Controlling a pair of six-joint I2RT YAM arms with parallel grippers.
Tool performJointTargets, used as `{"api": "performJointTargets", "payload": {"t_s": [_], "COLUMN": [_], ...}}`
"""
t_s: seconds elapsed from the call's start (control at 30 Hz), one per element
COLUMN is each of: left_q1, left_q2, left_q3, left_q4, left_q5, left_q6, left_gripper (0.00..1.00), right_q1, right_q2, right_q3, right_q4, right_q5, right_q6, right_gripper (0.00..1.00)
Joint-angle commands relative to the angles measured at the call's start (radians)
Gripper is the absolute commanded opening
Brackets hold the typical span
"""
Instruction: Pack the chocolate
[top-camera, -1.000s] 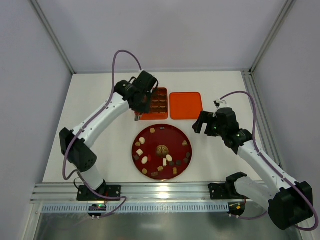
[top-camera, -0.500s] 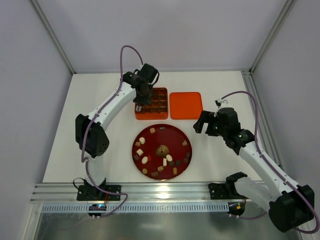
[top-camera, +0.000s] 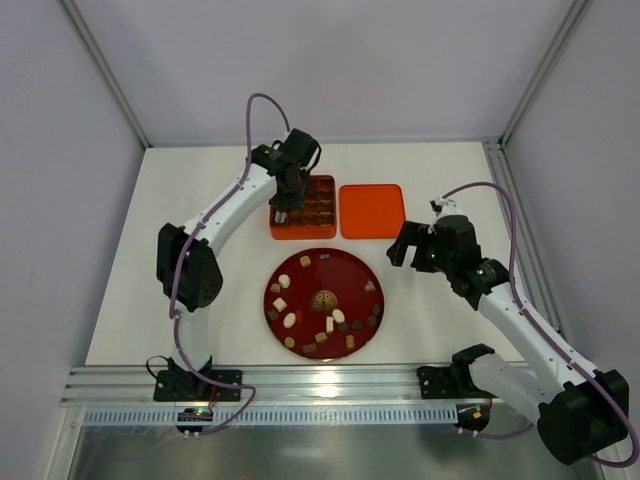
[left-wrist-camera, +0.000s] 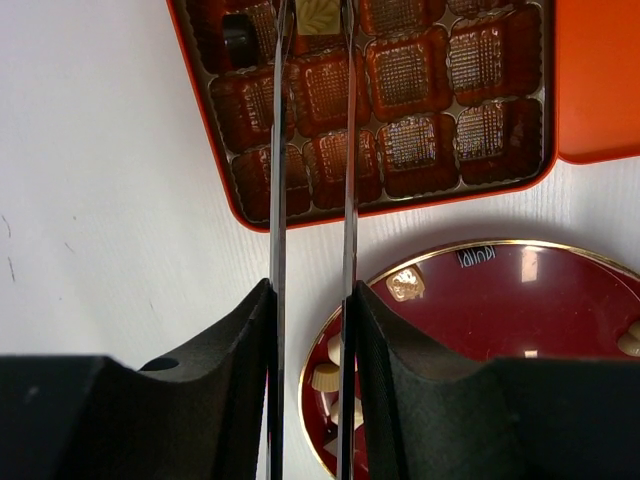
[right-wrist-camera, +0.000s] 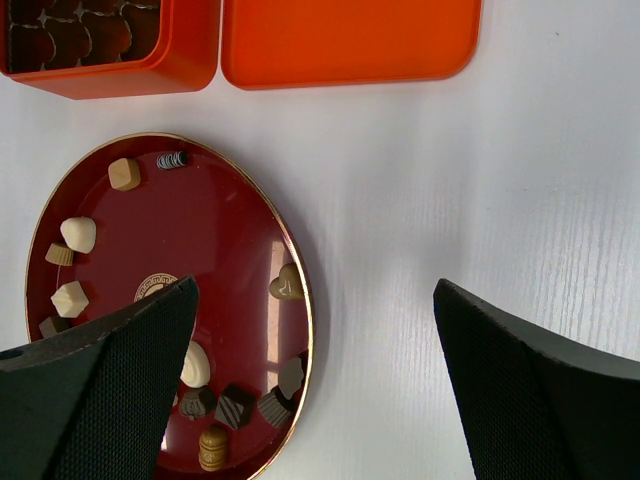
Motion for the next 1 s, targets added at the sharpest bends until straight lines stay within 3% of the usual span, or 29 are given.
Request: {"api": "performJointTargets", "payload": {"t_s": [0.0,0.5,0.73,0.97], "left_q1": [0.007,0.011,0.126,0.294], "left_q2": [-0.005,-0.080,-0.184,-0.189], "left_q3": [0.030,0.043,-0.004,-0.170], "left_q4": [0.033,0.026,0.081,0.289], "left_q5": [0.006,-0.031,-0.037,-0.055], "left_q6": [0.017,0.012,-0.058,-0.042], "left_gripper": [0.36,0.41,0.43,0.45], "right_q1": [-0.002,-0.002,-0.002,0.000], "right_q2": [-0.017,-0.013,-0.004,0.003], "right_q3": [0.023,0.017,0.022,0.037], "right_q4": [0.009,0.020,0.028,0.017], "right_q5": [0.012,0.005,-0.011,-0.026], "right_q6": [-0.010,-0.005,-0.007,-0.019], "right_gripper": [1.00,1.00,1.00,1.00]}}
